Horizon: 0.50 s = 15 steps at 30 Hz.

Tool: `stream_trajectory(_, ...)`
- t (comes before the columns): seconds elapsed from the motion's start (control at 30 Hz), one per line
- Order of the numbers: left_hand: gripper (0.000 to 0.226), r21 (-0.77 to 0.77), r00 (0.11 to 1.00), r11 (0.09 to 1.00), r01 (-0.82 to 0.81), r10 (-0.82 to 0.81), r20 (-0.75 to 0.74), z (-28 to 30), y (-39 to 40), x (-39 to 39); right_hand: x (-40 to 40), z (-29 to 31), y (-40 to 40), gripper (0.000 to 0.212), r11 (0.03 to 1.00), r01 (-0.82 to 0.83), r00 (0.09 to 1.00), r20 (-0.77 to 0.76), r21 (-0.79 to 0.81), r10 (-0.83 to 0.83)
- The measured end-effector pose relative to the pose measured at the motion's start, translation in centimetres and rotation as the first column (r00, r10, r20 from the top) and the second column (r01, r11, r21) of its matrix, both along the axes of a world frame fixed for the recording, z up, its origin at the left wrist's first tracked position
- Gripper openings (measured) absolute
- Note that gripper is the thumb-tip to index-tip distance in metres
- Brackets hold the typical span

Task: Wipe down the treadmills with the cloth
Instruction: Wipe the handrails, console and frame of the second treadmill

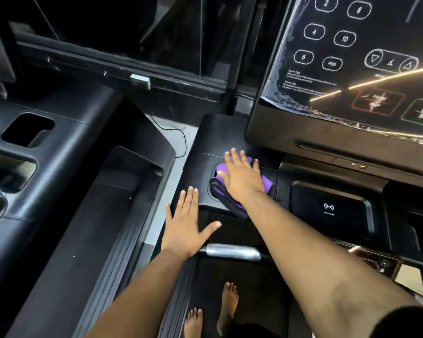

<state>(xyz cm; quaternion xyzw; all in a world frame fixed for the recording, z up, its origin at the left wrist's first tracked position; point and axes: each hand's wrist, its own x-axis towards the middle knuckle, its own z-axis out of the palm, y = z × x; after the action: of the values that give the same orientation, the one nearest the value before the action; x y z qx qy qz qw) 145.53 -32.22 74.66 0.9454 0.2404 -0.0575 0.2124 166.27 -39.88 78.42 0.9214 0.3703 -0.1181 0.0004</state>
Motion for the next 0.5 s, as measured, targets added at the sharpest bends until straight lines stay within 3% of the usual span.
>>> stream_trajectory(0.07, 0.107, -0.021, 1.000, 1.000, -0.002, 0.002, 0.012, -0.1, 0.2, 0.0, -0.5, 0.0, 1.3, 0.060, 0.991, -0.128, 0.990, -0.048, 0.047, 0.130)
stream_trajectory(0.27, 0.110, -0.086, 0.998, 0.996, -0.024, 0.028, 0.047, -0.5, 0.5, -0.3, -1.2, -0.4, -0.2, 0.055, 0.958, -0.252, 0.953, -0.138, 0.133, 0.270)
stream_trajectory(0.33, 0.110, -0.100, 0.998, 0.995, -0.026, 0.031, 0.056, -0.5, 0.4, -0.2, -1.7, 0.0, -1.4, 0.054, 0.950, -0.223, 0.949, -0.176, 0.219, 0.263)
stream_trajectory(0.5, 0.109, -0.176, 0.990, 0.984, -0.022, 0.046, 0.134, -0.1, 0.5, -0.6, -4.9, 2.0, -3.7, 0.055, 0.914, -0.105, 0.984, -0.092, 0.392, 0.153)
